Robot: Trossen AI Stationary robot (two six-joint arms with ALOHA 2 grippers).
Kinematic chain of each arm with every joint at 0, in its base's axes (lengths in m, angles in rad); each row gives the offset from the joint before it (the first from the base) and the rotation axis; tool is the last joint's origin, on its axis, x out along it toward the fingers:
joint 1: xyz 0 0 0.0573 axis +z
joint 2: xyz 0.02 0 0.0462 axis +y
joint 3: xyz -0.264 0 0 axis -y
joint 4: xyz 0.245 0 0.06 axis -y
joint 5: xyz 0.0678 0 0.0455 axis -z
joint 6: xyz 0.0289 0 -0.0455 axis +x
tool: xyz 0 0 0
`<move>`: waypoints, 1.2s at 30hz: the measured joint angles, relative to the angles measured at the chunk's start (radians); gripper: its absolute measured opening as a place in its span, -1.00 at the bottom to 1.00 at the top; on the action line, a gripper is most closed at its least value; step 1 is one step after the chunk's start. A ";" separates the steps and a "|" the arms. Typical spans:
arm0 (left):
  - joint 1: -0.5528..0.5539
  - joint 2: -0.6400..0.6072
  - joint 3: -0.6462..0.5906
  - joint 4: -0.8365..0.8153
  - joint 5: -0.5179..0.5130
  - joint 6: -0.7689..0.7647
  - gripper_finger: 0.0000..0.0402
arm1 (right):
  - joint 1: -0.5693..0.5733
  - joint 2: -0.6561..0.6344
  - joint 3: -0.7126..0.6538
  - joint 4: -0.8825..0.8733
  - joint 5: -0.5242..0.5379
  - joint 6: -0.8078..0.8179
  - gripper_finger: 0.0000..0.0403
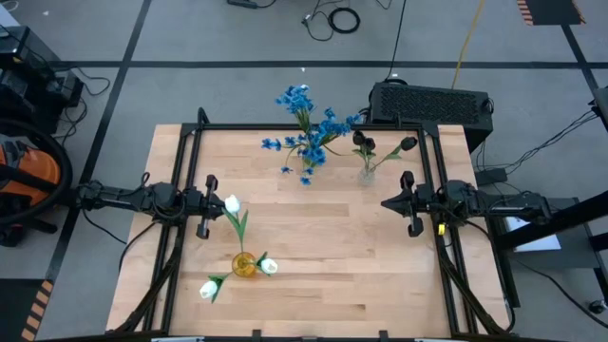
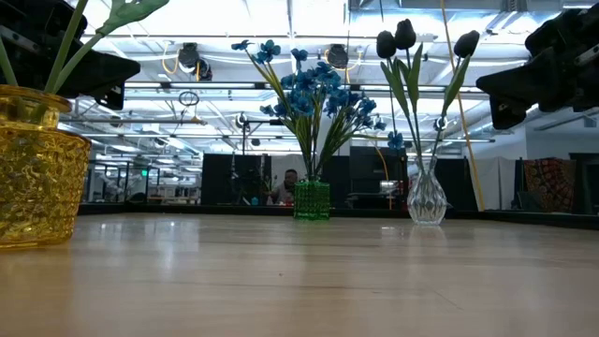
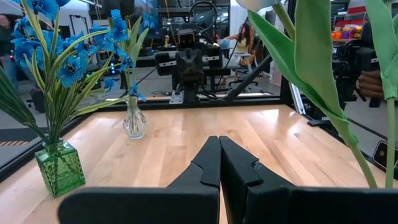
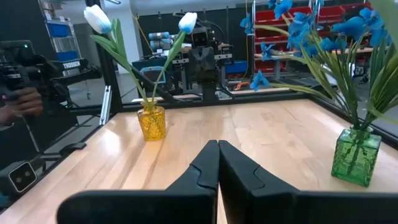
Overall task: Sort flowers into vase by color
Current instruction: Return to Home Position
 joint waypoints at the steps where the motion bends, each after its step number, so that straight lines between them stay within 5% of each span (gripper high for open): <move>1: 0.000 0.000 0.000 0.000 0.000 0.000 -1.00 | 0.000 0.005 0.000 0.000 0.001 0.000 -1.00; 13: 0.000 0.001 0.000 0.000 0.007 0.022 -1.00 | 0.000 0.048 0.000 0.000 -0.006 0.014 -1.00; 20: 0.000 0.001 0.000 -0.001 0.008 0.026 -1.00 | 0.000 0.044 0.000 0.014 -0.107 0.010 -1.00; 36: 0.000 0.001 0.000 -0.001 0.006 0.009 -1.00 | -0.001 0.010 0.001 -0.002 -0.002 0.001 -1.00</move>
